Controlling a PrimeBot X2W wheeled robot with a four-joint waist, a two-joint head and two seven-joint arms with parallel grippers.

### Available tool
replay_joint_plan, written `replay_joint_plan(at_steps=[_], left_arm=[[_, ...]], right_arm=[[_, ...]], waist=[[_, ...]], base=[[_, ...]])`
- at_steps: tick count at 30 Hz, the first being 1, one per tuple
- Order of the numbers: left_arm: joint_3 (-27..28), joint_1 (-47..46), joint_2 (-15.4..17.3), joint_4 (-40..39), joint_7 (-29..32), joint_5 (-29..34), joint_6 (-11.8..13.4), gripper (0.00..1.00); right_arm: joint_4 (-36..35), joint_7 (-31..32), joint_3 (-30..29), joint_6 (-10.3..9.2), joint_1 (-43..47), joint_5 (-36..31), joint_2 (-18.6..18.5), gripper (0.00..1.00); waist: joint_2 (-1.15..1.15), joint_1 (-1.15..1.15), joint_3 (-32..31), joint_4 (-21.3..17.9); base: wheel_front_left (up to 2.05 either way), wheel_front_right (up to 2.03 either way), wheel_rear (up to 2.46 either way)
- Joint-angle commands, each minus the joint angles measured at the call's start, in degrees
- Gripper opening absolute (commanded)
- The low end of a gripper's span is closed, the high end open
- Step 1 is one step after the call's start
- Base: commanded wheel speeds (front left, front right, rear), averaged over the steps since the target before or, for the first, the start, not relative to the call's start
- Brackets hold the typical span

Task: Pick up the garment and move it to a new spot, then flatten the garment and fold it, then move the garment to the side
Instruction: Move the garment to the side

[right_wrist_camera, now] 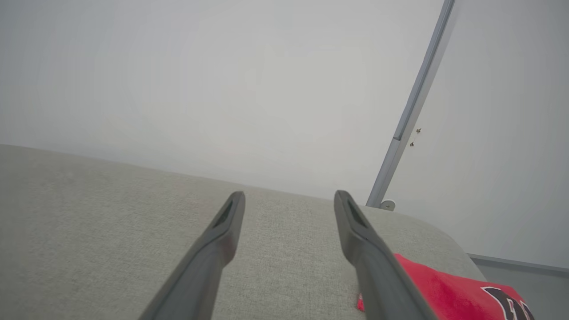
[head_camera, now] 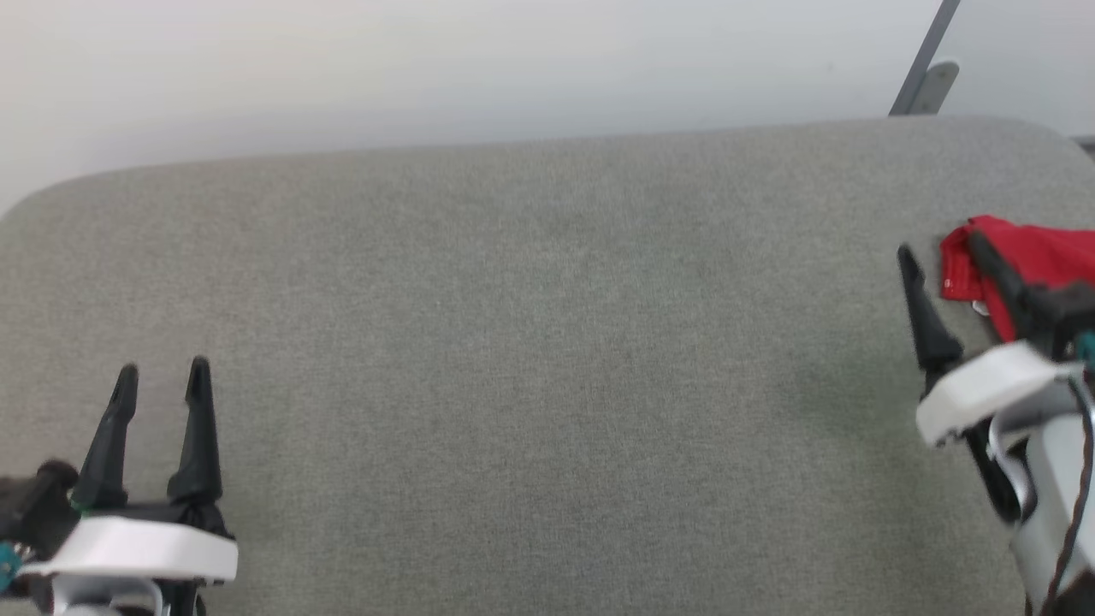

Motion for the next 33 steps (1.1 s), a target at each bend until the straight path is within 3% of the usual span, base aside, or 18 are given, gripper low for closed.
replay_joint_plan(at_steps=[1, 15, 33], left_arm=[[0.78, 1.42, -0.34, -0.56, -0.27, 0.94, -0.17, 1.0], [6.72, 12.17, -4.7, -4.69, -0.28, 2.4, -0.16, 1.0], [7.17, 16.07, -5.32, -5.68, -0.28, 1.59, -0.16, 1.0]], right_arm=[[-2.08, -0.22, -0.25, -0.03, 2.22, 0.08, 0.36, 1.0], [-16.38, -0.24, -4.59, -0.02, 19.15, 0.69, 2.86, 1.0], [-22.42, -0.24, -9.73, -0.02, 27.78, 0.23, 7.14, 1.0]], waist=[[0.0, 0.0, -1.1, 0.2], [0.0, 0.0, -5.28, 0.62], [0.0, 0.0, -6.32, 2.17]], base=[[0.0, 0.0, 0.0], [0.0, 0.0, 0.0], [0.0, 0.0, 0.0]])
